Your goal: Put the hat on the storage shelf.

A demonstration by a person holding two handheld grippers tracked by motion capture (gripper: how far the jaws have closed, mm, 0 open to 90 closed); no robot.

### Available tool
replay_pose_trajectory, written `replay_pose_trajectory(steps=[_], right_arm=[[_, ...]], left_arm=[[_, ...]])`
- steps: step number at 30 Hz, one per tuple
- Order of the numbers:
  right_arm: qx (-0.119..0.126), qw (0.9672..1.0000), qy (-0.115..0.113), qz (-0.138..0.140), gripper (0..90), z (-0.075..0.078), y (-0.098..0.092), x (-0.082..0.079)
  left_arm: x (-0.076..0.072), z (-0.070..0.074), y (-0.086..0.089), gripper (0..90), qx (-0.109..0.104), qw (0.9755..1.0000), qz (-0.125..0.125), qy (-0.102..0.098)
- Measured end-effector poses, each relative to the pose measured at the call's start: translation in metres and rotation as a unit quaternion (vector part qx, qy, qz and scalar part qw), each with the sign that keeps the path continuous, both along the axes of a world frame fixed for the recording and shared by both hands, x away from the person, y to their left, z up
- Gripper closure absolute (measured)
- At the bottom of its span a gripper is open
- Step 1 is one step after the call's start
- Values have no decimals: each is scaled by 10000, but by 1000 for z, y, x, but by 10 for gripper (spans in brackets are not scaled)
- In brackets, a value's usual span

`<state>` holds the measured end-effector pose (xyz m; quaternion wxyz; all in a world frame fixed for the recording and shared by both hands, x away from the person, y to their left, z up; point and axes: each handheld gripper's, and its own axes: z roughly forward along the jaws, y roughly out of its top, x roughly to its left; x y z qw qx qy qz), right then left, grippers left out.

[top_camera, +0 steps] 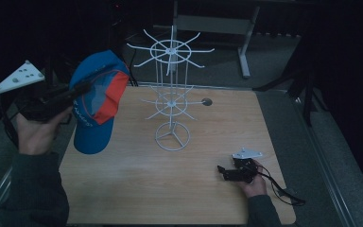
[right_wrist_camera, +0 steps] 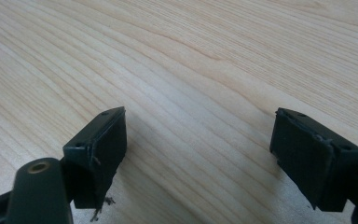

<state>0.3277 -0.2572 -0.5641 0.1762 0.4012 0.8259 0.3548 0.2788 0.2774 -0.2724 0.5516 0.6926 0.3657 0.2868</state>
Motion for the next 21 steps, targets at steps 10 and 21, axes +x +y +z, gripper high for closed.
replay_pose_trajectory(steps=[10, 21], right_arm=[[1, 10000, 1, -2, 184, 0, 0, 0], [0, 10000, -2, -2, 184, 0, 0, 0]], left_arm=[[1, 2, 0, 884, -46, 10000, -16, 36], [-3, 7, 0, 884, -162, 9998, -60, -50]])
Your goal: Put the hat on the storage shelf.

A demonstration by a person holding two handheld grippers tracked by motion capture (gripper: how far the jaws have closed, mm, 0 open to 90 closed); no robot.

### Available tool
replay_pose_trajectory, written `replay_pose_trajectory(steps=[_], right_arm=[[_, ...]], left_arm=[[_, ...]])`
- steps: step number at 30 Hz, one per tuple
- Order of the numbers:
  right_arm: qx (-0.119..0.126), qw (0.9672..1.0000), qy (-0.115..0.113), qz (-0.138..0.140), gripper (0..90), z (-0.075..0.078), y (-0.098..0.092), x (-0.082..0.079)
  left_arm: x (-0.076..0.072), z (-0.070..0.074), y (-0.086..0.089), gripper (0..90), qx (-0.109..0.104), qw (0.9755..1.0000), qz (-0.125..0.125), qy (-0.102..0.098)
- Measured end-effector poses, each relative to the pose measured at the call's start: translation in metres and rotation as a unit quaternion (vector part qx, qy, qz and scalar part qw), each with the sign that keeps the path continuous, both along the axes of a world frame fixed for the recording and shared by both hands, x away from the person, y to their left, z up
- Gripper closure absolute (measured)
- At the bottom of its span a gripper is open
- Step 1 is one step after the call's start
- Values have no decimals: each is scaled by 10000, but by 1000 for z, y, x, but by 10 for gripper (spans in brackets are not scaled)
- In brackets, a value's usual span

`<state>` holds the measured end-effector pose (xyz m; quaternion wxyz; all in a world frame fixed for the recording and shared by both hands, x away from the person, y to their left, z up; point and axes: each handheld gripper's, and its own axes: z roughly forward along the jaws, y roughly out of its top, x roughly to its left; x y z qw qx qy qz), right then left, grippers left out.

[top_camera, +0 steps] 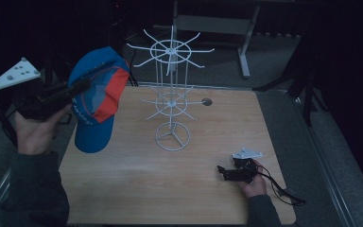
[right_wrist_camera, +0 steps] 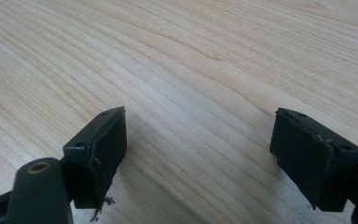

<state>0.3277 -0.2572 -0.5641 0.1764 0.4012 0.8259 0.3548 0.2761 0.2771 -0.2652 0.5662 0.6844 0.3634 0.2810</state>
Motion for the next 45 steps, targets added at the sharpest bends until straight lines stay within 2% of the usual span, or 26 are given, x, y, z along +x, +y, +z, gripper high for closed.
replay_pose_trajectory(steps=[6, 22, 31, 39, 45], right_arm=[[-2, 10000, 0, 2, 184, 0, 0, 0], [0, 10000, 2, -1, 184, 0, 0, 0], [0, 10000, 1, 1, 184, 0, 0, 0], [0, 10000, 2, 1, 184, 0, 0, 0], [1, 10000, 2, 1, 184, 0, 0, 0]], left_arm=[[-2, 3, -1, 884, -56, 10000, -3, -55], [-4, 6, -2, 884, -198, 9995, -200, -159], [-3, 7, -5, 884, -169, 9994, -267, -162], [-5, 8, -3, 884, -327, 9984, -402, -226], [-7, 10, -2, 884, -376, 9981, -391, -283]])
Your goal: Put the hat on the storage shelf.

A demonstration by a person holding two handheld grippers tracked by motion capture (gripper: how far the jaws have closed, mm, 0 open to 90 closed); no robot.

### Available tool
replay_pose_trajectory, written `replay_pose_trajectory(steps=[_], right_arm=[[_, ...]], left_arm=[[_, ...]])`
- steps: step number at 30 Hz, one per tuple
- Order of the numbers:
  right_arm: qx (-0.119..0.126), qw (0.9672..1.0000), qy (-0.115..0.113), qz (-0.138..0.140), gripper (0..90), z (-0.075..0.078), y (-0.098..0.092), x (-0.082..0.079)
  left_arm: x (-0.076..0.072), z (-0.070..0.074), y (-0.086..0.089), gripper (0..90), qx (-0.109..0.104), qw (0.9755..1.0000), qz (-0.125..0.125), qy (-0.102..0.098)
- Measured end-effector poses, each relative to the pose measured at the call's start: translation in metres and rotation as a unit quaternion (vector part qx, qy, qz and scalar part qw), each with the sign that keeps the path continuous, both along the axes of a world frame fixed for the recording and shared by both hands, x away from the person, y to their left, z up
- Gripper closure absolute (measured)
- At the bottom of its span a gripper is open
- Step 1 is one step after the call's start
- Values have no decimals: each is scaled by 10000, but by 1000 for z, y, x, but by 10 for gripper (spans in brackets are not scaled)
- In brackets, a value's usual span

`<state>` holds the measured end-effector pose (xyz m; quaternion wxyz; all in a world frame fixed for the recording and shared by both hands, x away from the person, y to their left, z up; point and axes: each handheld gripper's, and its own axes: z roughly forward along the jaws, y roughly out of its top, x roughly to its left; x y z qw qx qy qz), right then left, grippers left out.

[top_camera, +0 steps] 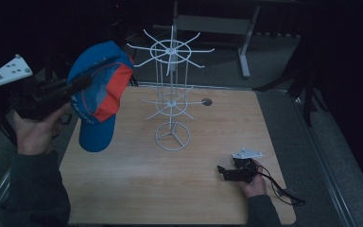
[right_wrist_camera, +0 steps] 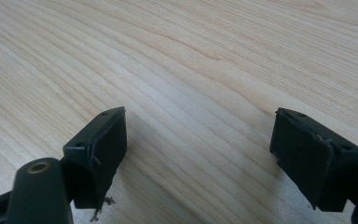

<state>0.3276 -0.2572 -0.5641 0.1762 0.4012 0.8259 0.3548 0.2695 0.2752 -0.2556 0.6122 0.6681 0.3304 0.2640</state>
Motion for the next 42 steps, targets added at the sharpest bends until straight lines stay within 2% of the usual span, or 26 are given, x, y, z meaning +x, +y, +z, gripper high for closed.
replay_pose_trajectory(steps=[11, 23, 36, 42], right_arm=[[-1, 10000, -1, 2, 184, 0, 0, 0], [-1, 10000, -2, 0, 184, 0, 0, 0], [-1, 10000, -1, 0, 184, 0, 0, 0], [-2, 10000, -2, 1, 184, 0, 0, 0]], left_arm=[[-3, 1, -1, 884, -125, 9997, -147, -152], [-4, 1, 1, 884, -279, 9988, -362, -178], [-6, 0, -6, 884, -206, 9979, -582, -203], [-7, -1, -7, 883, -248, 9964, -778, -217]])
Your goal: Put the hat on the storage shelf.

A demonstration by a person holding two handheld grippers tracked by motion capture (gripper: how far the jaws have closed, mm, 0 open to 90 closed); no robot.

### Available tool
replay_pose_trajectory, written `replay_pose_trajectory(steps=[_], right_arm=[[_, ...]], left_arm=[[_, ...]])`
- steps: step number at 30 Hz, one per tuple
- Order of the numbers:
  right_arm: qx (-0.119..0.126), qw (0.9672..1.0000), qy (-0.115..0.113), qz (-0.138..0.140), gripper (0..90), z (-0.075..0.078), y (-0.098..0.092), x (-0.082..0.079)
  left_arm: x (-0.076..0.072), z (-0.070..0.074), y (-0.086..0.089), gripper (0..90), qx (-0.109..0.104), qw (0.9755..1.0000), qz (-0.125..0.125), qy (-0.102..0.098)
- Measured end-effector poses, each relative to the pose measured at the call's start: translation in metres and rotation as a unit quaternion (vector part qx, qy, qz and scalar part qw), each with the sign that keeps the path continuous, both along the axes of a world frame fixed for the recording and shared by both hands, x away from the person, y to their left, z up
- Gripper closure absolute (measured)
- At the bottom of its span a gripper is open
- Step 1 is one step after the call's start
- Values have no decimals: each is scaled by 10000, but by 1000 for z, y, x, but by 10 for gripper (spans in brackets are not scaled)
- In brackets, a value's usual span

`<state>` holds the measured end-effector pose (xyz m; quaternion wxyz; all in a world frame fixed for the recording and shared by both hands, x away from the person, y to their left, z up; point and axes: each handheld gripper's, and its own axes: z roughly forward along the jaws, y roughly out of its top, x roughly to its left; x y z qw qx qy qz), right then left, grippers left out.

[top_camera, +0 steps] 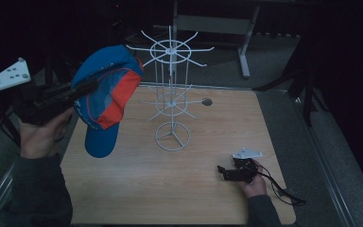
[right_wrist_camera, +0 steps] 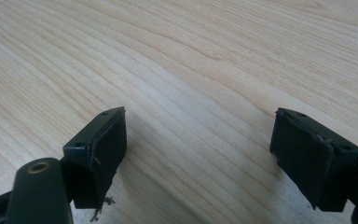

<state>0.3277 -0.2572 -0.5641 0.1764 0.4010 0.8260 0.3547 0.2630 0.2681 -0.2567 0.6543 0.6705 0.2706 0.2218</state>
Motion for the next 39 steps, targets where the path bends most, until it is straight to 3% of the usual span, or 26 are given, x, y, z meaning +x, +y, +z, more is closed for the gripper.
replay_pose_trajectory(steps=[9, 14, 16, 21, 30, 33, 39], right_arm=[[1, 10000, 0, 0, 184, 0, 0, 0], [0, 10000, -1, -1, 184, 0, 0, 0], [10, 10000, 12, -8, 184, 0, 0, 0], [9, 10000, 8, -9, 184, 0, 0, 0], [9, 10000, 7, -7, 184, 0, 0, 0], [3, 10000, 2, -2, 184, 0, 0, 0], [-3, 10000, -12, 4, 184, 0, 0, 0]], left_arm=[[0, -1, -3, 882, 55, 9998, -213, -5], [6, -7, -6, 880, 222, 9992, -266, 178], [11, -13, -8, 879, 264, 9986, -310, 338], [17, -16, -13, 872, 497, 9970, -203, 553], [19, -18, -14, 685, 553, 9963, 5, 658], [18, -17, -13, 594, 485, 9967, 113, 637], [16, -16, -12, 513, 521, 9965, 282, 589]])
